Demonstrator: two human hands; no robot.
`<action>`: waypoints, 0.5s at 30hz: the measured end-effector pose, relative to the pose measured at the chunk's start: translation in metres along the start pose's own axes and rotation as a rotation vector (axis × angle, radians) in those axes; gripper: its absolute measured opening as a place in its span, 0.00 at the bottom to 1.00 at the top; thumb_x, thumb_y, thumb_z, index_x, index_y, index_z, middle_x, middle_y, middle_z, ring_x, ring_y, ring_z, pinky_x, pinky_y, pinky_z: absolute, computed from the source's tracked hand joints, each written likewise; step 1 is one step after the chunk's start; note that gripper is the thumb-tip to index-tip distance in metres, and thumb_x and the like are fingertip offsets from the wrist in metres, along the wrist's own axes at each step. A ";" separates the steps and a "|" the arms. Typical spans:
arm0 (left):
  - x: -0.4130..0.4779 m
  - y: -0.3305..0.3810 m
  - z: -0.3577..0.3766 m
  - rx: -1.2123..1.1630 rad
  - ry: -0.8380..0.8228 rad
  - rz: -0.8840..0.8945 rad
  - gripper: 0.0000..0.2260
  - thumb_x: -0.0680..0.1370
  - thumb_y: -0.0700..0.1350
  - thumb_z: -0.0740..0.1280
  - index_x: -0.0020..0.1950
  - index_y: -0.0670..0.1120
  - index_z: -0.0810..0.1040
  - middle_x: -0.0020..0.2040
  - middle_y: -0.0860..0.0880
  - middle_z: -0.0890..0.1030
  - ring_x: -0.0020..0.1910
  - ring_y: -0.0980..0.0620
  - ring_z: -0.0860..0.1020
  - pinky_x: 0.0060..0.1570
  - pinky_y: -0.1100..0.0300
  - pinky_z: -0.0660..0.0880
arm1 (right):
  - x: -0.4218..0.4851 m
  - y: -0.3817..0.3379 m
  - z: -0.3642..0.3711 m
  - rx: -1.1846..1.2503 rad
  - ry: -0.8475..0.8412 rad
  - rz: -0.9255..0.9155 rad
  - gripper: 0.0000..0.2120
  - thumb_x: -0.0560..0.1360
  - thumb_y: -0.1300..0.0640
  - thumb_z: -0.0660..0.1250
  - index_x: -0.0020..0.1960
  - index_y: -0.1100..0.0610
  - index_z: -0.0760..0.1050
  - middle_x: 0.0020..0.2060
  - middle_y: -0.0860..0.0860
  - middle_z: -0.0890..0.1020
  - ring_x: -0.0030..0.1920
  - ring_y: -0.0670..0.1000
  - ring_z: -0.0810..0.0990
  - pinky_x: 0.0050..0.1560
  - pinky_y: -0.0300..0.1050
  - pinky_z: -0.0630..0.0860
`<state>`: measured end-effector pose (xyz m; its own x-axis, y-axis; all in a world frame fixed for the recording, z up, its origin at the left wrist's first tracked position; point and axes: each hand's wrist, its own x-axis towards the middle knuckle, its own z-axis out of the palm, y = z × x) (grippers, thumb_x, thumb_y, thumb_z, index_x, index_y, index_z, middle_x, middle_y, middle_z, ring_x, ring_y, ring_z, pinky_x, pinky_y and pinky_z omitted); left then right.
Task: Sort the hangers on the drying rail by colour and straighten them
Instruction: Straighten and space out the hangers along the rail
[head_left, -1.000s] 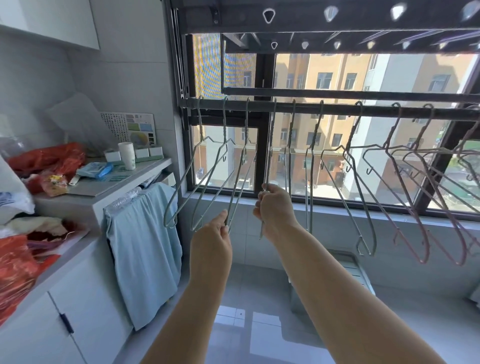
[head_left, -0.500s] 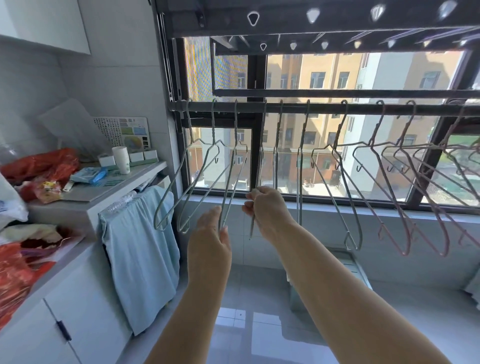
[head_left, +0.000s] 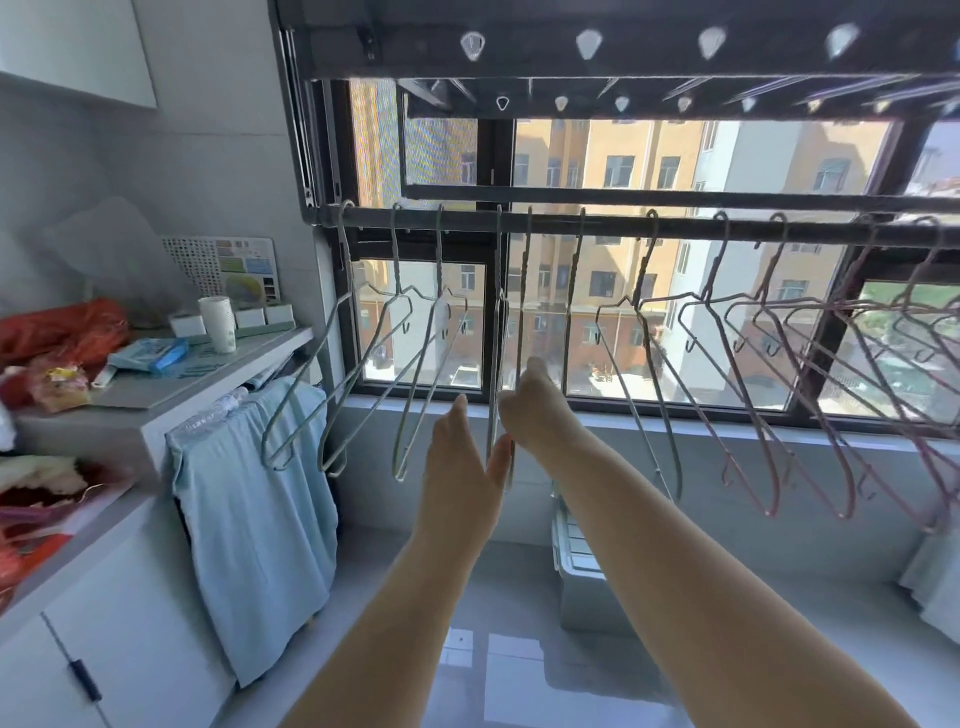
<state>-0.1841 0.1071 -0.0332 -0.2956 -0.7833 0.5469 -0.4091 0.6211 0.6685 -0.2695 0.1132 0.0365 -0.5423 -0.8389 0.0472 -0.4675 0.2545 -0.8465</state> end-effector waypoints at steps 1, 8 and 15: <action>0.002 0.000 0.002 -0.007 0.018 -0.003 0.25 0.77 0.48 0.61 0.71 0.40 0.59 0.66 0.41 0.69 0.64 0.45 0.69 0.64 0.52 0.66 | 0.002 0.001 0.003 0.026 -0.003 0.026 0.11 0.77 0.67 0.54 0.59 0.64 0.61 0.40 0.53 0.68 0.38 0.50 0.70 0.33 0.37 0.65; 0.021 -0.006 0.007 0.013 0.139 -0.015 0.15 0.78 0.42 0.59 0.64 0.42 0.71 0.49 0.43 0.80 0.48 0.46 0.78 0.45 0.65 0.67 | 0.013 0.008 0.007 0.331 0.087 0.009 0.17 0.76 0.67 0.53 0.64 0.63 0.65 0.46 0.55 0.71 0.46 0.54 0.72 0.55 0.54 0.75; 0.025 -0.011 0.017 -0.001 0.132 -0.015 0.16 0.78 0.43 0.59 0.65 0.41 0.70 0.43 0.42 0.81 0.41 0.47 0.79 0.42 0.70 0.67 | 0.020 0.014 0.006 0.483 0.127 0.017 0.16 0.76 0.69 0.49 0.61 0.64 0.68 0.33 0.50 0.68 0.31 0.48 0.67 0.37 0.46 0.68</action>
<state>-0.2017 0.0805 -0.0350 -0.1735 -0.7824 0.5981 -0.4119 0.6093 0.6776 -0.2830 0.0969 0.0231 -0.6417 -0.7637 0.0703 -0.0978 -0.0094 -0.9952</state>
